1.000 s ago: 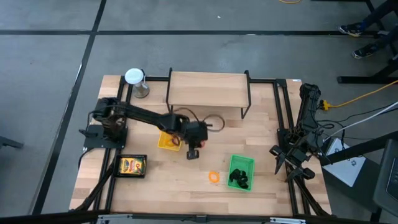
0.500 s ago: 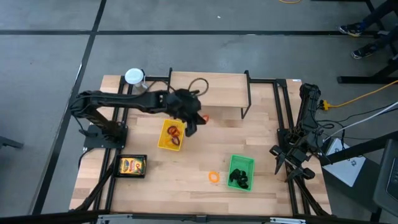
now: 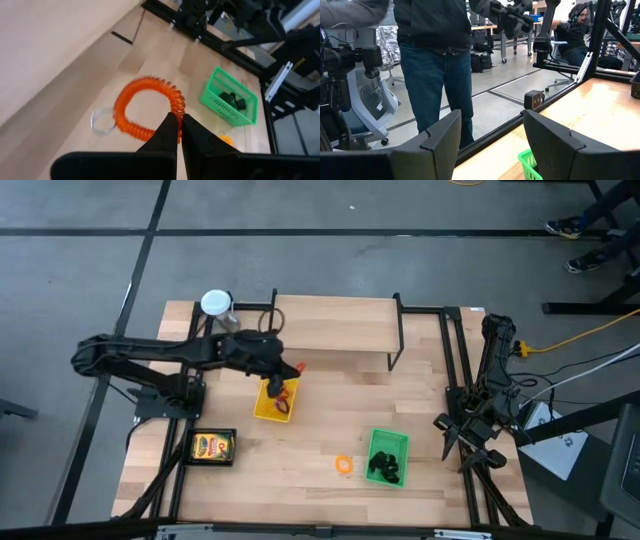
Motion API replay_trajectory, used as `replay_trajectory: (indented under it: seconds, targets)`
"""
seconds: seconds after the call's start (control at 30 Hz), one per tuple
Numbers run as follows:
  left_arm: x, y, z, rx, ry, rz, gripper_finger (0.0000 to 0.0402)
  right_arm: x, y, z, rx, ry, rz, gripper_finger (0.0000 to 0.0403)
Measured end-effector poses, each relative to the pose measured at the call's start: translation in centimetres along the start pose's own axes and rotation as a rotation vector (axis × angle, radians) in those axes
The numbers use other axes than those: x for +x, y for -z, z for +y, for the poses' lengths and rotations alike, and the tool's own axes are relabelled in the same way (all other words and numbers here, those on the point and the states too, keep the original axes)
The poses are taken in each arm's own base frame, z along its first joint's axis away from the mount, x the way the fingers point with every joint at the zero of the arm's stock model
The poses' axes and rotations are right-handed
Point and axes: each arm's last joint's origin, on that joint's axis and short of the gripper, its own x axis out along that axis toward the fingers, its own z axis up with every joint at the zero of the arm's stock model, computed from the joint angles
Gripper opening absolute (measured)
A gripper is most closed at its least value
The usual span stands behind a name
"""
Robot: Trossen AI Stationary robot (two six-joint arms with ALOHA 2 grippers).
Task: Pick & Place Office Desk Supplies
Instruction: Put the orange spring keychain into the yellow bin
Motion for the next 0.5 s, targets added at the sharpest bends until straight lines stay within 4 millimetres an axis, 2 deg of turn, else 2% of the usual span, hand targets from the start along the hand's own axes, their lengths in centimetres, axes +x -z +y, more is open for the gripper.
replay_trajectory:
  seconds: [0.23, 0.5]
  targets:
    - [-1.7, 1.3, 0.5, -0.019, -0.031, -0.038, 0.0003, 0.0, 0.0, 0.0, 0.000, 0.000, 0.000, 0.0219]
    - [-2.0, 3.1, 1.1, -0.030, -0.053, 0.002, 0.0003, 0.0, 0.0, 0.0, 0.000, 0.000, 0.000, 0.0219]
